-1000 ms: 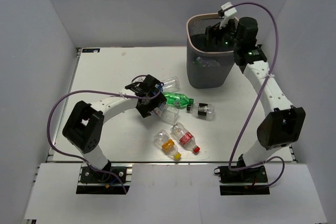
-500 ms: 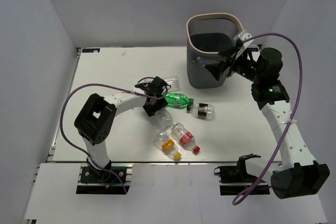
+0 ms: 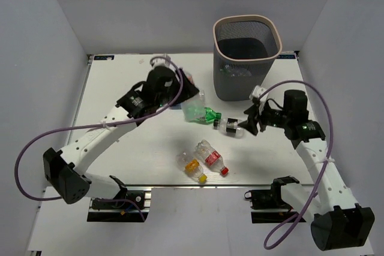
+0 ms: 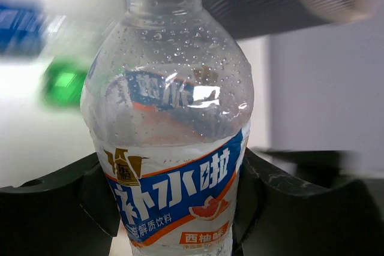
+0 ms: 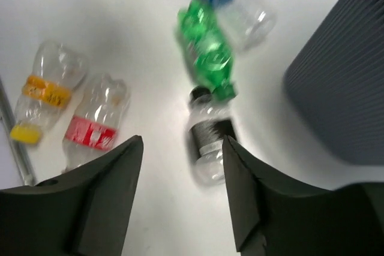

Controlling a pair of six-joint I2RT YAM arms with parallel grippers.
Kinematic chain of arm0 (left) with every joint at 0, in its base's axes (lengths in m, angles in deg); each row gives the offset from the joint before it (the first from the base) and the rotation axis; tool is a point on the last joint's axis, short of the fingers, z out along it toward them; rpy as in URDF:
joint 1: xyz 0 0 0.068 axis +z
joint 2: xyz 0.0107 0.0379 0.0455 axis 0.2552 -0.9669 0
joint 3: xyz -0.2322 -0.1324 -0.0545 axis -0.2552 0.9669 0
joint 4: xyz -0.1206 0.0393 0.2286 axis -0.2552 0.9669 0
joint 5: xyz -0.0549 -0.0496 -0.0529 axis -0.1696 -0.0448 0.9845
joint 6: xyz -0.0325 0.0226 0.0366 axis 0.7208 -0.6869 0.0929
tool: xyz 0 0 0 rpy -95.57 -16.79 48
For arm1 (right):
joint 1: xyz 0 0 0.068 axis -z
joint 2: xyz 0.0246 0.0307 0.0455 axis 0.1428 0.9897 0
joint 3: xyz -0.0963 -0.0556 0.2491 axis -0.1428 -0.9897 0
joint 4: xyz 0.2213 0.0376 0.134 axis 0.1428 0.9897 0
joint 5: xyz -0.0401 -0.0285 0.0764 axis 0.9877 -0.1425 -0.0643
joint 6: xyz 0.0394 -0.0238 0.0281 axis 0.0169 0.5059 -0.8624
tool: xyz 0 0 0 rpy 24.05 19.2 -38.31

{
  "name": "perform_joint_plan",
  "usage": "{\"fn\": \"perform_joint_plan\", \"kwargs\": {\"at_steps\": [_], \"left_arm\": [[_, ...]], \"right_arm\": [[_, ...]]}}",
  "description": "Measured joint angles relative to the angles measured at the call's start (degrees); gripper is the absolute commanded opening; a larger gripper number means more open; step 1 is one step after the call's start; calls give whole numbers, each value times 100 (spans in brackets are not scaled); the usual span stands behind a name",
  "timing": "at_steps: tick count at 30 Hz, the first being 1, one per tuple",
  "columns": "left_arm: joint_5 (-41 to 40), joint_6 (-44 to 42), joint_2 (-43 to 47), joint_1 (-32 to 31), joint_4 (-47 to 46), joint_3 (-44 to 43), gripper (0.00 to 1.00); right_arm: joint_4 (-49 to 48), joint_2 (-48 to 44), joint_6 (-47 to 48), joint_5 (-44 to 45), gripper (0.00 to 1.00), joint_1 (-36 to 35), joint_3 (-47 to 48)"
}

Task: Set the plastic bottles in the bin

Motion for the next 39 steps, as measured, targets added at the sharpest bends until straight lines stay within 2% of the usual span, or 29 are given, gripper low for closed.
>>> {"fn": "perform_joint_plan", "kwargs": {"at_steps": [3, 6, 12, 16, 17, 18, 19, 21, 22, 23, 25, 29, 33, 36, 39], "left_arm": [[52, -529, -146, -4, -608, -881, 0], [98, -1021, -662, 22, -1462, -1775, 0], [326, -1351, -2549, 85, -2914, -3827, 0], [376, -1244, -3838, 87, -3475, -5123, 8], [376, -1215, -4118, 85, -3626, -5386, 13], [343, -1185, -4400, 79, -3759, -5622, 26], [286, -1163, -4647, 74, -3818, -5818, 56], [94, -1176, -5108, 57, -3864, -6218, 85], [7, -1200, -5294, 44, -3877, -6356, 96], [-87, -1207, -5410, 35, -3856, -6393, 100], [-234, -1255, -5552, 24, -3764, -6393, 100], [-411, -1416, -5606, 46, -3602, -6393, 100], [-485, -2013, -5351, 68, -3246, -6376, 100], [-621, -2450, -4409, 87, -2514, -5528, 100], [-885, -2721, -2892, 118, -1698, -4050, 100]], "right_arm": [[293, 85, 496, 31, 67, -4, -437], [433, 155, 831, 105, 67, -7, -761], [514, 214, 1132, 175, 68, -7, -922], [492, 114, 1174, 205, 68, -4, -1080], [501, 76, 1176, 219, 68, -7, -1115], [503, 35, 1174, 225, 68, -4, -1152], [498, -24, 1172, 229, 68, -4, -1198], [487, -133, 1152, 236, 71, -4, -1268], [487, -197, 1126, 238, 73, -4, -1305], [457, -271, 1099, 240, 76, -4, -1360], [391, -387, 1027, 254, 81, -4, -1456], [184, -529, 979, 260, 83, -4, -1604], [-240, -282, 1294, 195, 83, -11, -1740], [-540, 540, 1770, 136, 84, -17, -1683], [-691, 1609, 2111, 234, 84, -50, -1443]]}}
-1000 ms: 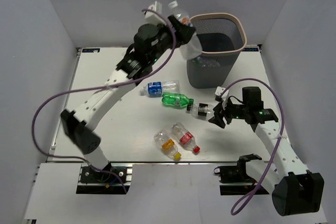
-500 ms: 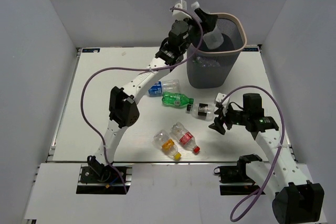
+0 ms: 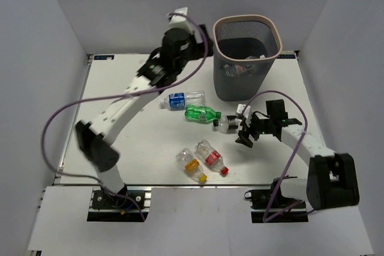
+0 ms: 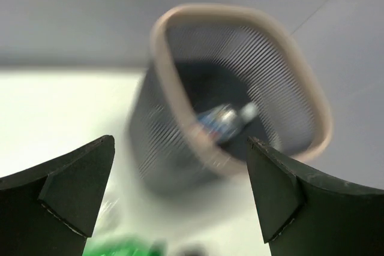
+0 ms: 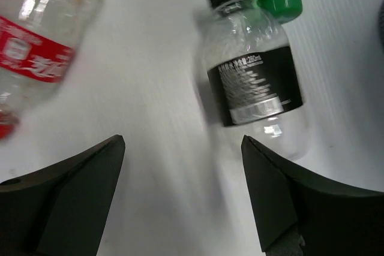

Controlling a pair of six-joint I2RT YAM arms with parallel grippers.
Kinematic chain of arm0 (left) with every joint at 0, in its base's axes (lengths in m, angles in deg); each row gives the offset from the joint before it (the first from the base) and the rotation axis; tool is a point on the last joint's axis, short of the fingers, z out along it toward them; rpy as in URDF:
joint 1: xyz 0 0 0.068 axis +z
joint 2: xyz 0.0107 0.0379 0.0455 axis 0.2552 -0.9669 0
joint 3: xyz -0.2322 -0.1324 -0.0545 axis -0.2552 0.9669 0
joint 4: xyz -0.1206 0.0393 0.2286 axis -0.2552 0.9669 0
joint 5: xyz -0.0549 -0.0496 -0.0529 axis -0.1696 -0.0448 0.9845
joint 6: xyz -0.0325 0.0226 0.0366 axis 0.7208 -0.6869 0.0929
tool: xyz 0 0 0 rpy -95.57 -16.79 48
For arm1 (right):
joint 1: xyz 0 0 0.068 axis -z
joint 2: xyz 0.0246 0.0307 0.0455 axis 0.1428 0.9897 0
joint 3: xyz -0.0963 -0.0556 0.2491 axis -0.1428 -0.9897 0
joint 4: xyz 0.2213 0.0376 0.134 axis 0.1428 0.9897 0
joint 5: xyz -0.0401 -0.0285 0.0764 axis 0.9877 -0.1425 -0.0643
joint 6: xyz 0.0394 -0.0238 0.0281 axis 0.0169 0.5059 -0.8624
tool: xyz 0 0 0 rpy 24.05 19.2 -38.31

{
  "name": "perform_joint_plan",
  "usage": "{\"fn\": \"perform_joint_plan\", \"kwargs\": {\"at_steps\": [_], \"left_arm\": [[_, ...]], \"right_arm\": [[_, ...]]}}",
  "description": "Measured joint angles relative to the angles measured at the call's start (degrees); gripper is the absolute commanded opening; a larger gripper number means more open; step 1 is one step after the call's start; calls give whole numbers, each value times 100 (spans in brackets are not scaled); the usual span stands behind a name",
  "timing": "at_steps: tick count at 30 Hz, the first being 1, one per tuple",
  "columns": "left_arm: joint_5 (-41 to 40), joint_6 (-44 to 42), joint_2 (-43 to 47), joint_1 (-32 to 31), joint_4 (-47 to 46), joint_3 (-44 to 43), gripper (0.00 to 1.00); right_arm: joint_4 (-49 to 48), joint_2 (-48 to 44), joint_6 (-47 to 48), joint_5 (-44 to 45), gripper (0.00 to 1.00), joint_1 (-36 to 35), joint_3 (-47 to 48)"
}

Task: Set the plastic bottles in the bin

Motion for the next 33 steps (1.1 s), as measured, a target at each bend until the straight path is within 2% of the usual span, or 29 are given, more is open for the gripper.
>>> {"fn": "perform_joint_plan", "kwargs": {"at_steps": [4, 8, 10, 14, 17, 22, 27, 33], "left_arm": [[-356, -28, 1906, 33, 1010, 1825, 100], [-459, 264, 3163, 83, 1456, 3534, 100], [-382, 520, 3512, 92, 1714, 4341, 100], [-26, 1078, 3722, 48, 2039, 5405, 100], [258, 1329, 3722, 11, 2153, 5748, 100], [483, 1504, 3716, -7, 2166, 5790, 100], [566, 1528, 3687, -7, 2046, 5790, 100], [673, 1478, 3576, -7, 1971, 5768, 100]], "right_arm": [[-144, 837, 275, 249, 84, -59, 542], [-234, 1453, 496, 372, 84, -138, 1287], [-337, 1648, 544, 452, 84, -188, 1453], [-295, 1729, 531, 538, 84, -236, 1482], [-59, 1735, 192, 557, 88, -249, 1615], [31, 1663, -787, 721, 88, -304, 1847], [-328, 1545, -1587, 1298, 88, -431, 1547], [-1054, 1729, -1731, 1884, 88, -448, 1438]]}}
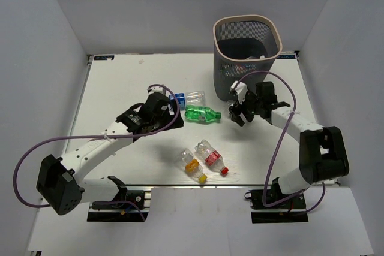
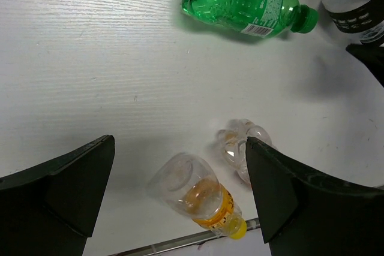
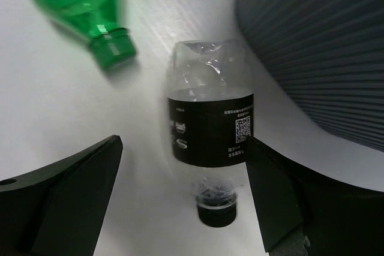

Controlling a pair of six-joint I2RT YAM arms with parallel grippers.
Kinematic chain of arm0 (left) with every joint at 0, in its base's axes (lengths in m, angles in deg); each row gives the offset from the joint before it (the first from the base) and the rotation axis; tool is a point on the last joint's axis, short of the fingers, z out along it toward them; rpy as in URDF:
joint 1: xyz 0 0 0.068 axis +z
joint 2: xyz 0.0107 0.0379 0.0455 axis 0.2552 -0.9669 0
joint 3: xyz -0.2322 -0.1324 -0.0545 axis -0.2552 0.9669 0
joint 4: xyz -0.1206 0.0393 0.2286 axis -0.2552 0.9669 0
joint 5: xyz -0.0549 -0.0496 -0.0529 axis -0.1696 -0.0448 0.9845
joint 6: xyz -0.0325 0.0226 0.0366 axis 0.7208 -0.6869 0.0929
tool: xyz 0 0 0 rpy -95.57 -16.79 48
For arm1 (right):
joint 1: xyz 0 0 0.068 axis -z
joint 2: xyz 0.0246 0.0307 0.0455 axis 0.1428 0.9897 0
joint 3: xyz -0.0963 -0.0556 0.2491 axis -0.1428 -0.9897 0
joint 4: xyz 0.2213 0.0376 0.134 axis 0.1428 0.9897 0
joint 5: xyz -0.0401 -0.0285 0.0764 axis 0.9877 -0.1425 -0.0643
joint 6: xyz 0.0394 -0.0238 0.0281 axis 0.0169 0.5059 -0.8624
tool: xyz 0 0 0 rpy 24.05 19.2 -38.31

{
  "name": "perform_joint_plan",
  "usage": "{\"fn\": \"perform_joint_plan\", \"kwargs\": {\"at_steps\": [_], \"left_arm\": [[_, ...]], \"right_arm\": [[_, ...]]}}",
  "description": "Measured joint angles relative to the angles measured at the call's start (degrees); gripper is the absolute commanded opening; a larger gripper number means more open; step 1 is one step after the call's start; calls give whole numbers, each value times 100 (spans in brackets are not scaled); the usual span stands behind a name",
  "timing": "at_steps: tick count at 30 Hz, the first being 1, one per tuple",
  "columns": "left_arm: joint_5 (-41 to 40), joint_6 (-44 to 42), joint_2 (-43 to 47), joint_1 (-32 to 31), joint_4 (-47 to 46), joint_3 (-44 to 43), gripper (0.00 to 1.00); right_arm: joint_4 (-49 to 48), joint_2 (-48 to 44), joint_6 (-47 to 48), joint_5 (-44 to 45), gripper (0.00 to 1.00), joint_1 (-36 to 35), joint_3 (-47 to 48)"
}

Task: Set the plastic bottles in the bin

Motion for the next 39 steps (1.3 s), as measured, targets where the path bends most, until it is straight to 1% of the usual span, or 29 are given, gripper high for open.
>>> {"fn": "perform_joint_plan", "kwargs": {"at_steps": [3, 8, 10, 13, 14, 17, 18, 20, 21, 24, 26, 28, 30, 32, 33, 35, 38, 39], "left_arm": [[50, -9, 7, 0, -9, 0, 100], [223, -26, 155, -4, -39, 39, 100], [326, -46, 243, -22, -48, 79, 100], [461, -79, 310, -39, -37, 96, 100], [492, -94, 321, -42, -26, 96, 100], [612, -162, 361, -42, 24, 111, 100], [667, -192, 376, -39, 39, 122, 100], [807, -293, 435, -42, 33, 179, 100], [905, -361, 490, -42, 39, 223, 98], [1246, -581, 671, -50, 52, 319, 98], [1471, -699, 772, -76, 61, 326, 98], [1670, -769, 837, -85, 120, 326, 98], [1803, -800, 861, -118, 291, 323, 98], [1803, -750, 855, -144, 538, 286, 98], [1792, -667, 835, -144, 750, 221, 100], [1740, -428, 763, -177, 1141, -24, 100], [1585, 81, 669, -195, 1425, -372, 100], [1523, 293, 667, -197, 1460, -426, 100]], "right_arm": [[-284, 229, -50, 382, 88, 0, 0], [-258, 811, -155, 881, 88, 0, -2], [-258, 916, -210, 892, 86, 0, 13], [-271, 916, -173, 938, 71, 0, 17], [-267, 916, -146, 929, 57, -2, 17], [-225, 852, -13, 772, 38, 4, 17], [-118, 772, 129, 619, 27, 9, 17], [417, 472, 540, 188, 21, 28, 15], [754, 267, 855, -164, 16, 35, 31], [2199, -455, 1685, -1252, 13, 31, 291], [3075, -820, 2090, -1882, 13, -9, 813], [3591, -999, 2199, -2476, 13, -35, 1565], [3762, -1012, 2061, -2968, 16, -37, 2441], [3563, -1012, 1497, -3392, 17, -37, 3200], [3329, -1032, 1211, -3528, 17, -37, 3427], [2361, -1161, 208, -3637, 19, -39, 3591], [793, -1281, -1200, -3119, 19, -42, 3552], [358, -1241, -1582, -2785, 19, -44, 3565]]}}
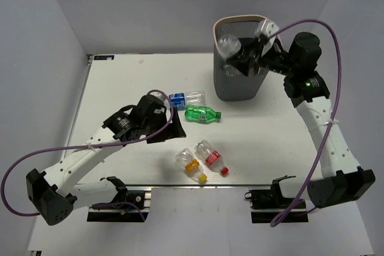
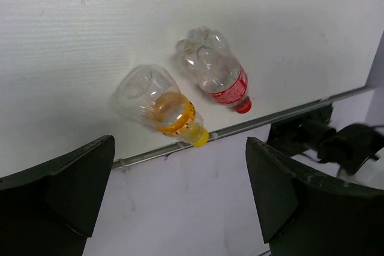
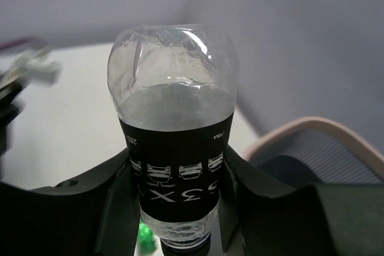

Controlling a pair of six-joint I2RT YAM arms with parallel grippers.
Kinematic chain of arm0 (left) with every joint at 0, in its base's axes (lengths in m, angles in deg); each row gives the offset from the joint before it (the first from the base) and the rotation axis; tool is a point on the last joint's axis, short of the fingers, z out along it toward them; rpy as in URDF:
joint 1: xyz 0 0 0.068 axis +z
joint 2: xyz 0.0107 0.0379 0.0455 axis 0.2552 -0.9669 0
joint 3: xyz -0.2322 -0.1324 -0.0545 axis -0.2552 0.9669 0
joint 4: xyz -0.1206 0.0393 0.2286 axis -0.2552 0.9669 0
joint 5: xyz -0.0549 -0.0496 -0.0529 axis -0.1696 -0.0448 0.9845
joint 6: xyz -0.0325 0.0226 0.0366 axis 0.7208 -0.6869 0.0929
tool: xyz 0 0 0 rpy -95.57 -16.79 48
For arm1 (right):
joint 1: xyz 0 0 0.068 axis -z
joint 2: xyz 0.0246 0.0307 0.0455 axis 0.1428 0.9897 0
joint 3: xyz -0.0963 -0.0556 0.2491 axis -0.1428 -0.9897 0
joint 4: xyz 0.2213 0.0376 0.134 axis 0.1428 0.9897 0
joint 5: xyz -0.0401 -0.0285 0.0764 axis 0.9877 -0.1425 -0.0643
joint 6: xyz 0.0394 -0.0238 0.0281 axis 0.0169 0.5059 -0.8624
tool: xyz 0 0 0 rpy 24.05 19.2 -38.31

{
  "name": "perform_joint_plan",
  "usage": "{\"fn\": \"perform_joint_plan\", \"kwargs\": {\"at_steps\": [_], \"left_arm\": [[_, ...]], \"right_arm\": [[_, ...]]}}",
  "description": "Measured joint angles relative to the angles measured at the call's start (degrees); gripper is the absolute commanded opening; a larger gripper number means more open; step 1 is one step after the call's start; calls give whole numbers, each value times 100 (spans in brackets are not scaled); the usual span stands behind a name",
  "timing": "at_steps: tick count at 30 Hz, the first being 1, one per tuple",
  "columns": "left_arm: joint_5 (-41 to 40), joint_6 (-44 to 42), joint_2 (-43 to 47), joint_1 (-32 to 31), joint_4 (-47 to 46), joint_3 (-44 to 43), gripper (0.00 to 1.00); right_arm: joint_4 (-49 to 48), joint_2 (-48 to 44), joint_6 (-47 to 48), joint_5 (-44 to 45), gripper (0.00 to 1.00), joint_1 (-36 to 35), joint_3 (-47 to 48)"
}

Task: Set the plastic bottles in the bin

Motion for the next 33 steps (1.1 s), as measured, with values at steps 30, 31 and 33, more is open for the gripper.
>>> {"fn": "perform_joint_plan", "kwargs": {"at_steps": [30, 31, 33], "left_arm": [[-693, 3582, -1858, -1185, 337, -144, 100], [-693, 3648, -1821, -1222, 422, -136, 100], [-710, 3781, -1722, -1268, 553, -114, 100]], "right_arm": [[-1556, 835, -2173, 2153, 65, 992, -221], [-1565, 671, -2170, 2061, 65, 1014, -393], [-1576, 330, -2173, 1937, 65, 1082, -844]]}}
